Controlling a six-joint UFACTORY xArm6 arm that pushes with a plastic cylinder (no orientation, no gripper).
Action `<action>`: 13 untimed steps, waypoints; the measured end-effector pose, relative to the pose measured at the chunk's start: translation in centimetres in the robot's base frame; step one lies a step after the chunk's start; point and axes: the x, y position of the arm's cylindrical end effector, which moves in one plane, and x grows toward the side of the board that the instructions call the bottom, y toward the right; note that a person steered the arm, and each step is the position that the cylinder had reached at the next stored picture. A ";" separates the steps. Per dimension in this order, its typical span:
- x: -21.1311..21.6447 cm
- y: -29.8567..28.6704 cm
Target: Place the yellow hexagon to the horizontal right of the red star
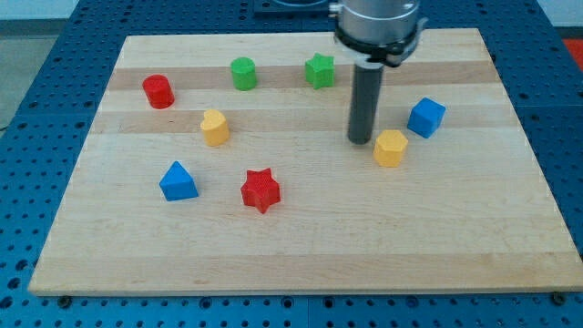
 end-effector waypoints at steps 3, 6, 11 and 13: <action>0.5 7.7; 8.6 12.5; -0.6 -3.3; -4.4 -6.0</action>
